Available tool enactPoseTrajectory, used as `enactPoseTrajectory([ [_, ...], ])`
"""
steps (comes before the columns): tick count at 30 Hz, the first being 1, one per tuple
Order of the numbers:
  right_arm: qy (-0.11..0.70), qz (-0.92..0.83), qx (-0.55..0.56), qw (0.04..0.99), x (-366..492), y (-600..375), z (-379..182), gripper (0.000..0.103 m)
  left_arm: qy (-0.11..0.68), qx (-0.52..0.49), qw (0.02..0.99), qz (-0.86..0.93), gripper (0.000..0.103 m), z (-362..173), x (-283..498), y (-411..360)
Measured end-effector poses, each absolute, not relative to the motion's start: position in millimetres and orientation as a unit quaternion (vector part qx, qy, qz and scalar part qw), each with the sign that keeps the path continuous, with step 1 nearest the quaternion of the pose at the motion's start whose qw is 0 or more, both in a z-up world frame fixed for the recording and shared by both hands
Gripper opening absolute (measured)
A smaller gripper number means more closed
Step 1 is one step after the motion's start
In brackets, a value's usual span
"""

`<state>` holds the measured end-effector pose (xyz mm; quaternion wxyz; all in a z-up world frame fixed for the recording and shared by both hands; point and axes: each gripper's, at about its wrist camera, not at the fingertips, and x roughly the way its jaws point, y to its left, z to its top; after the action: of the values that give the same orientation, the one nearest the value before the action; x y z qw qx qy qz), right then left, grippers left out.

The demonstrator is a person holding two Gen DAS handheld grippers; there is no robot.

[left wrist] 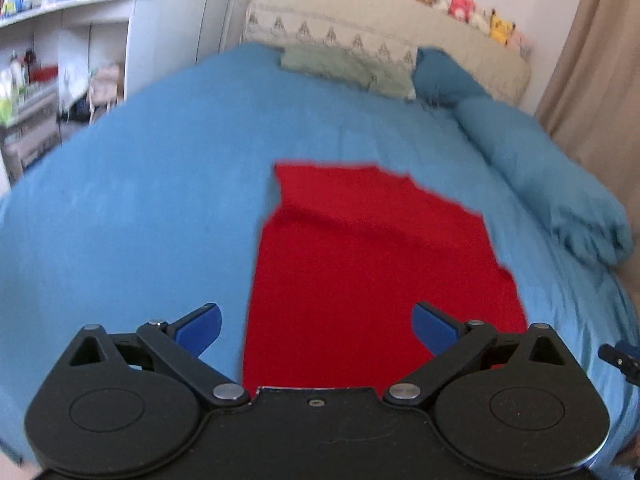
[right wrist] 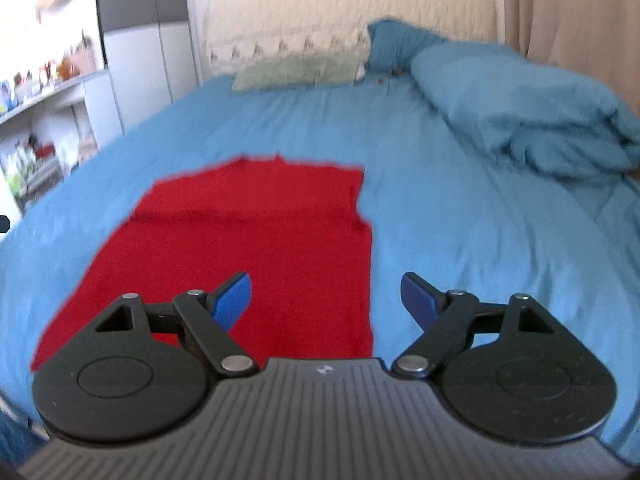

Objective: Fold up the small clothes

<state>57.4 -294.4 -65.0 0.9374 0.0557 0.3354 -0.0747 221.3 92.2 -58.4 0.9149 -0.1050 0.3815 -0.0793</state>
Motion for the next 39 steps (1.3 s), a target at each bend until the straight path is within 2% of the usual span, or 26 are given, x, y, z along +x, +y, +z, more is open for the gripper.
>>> enactPoseTrajectory([
  [6, 0.378, -0.089, 0.063, 0.919, 28, -287, -111, 0.096, 0.434, -0.097, 0.892, -0.081, 0.077, -121, 187, 88],
  [8, 0.386, -0.097, 0.073, 0.915, 22, -287, -124, 0.095, 0.444, -0.087, 0.888, -0.082, 0.064, -137, 181, 84],
  [14, 0.405, -0.112, 0.109, 0.901, 16, -290, -149, 0.091, 0.447, -0.065, 0.89, -0.057, 0.058, -157, 179, 74],
  [19, 0.418, -0.12, 0.128, 0.891, 19, -293, -161, 0.081, 0.453, -0.056, 0.888, -0.052, 0.047, -168, 180, 73],
  [23, 0.42, -0.114, 0.151, 0.887, 21, -296, -166, 0.074, 0.454, -0.058, 0.888, -0.052, 0.045, -169, 180, 75],
  [25, 0.421, -0.11, 0.155, 0.887, 23, -295, -167, 0.07, 0.455, -0.053, 0.887, -0.053, 0.042, -170, 181, 75],
  [27, 0.424, -0.105, 0.158, 0.886, 26, -293, -169, 0.05, 0.457, -0.053, 0.886, -0.054, 0.039, -170, 182, 76],
  [30, 0.426, -0.106, 0.164, 0.883, 29, -293, -171, 0.039, 0.461, -0.054, 0.884, -0.053, 0.033, -172, 184, 76],
  [32, 0.426, -0.105, 0.161, 0.884, 31, -291, -170, 0.029, 0.464, -0.052, 0.883, -0.054, 0.016, -170, 185, 75],
  [33, 0.426, -0.105, 0.159, 0.885, 32, -290, -170, 0.024, 0.464, -0.051, 0.883, -0.056, 0.013, -169, 186, 75],
  [35, 0.424, -0.106, 0.157, 0.886, 33, -291, -167, 0.021, 0.465, -0.05, 0.882, -0.057, 0.008, -167, 187, 74],
  [39, 0.409, -0.105, 0.165, 0.891, 31, -294, -152, 0.021, 0.461, -0.058, 0.884, -0.053, 0.005, -154, 186, 76],
])
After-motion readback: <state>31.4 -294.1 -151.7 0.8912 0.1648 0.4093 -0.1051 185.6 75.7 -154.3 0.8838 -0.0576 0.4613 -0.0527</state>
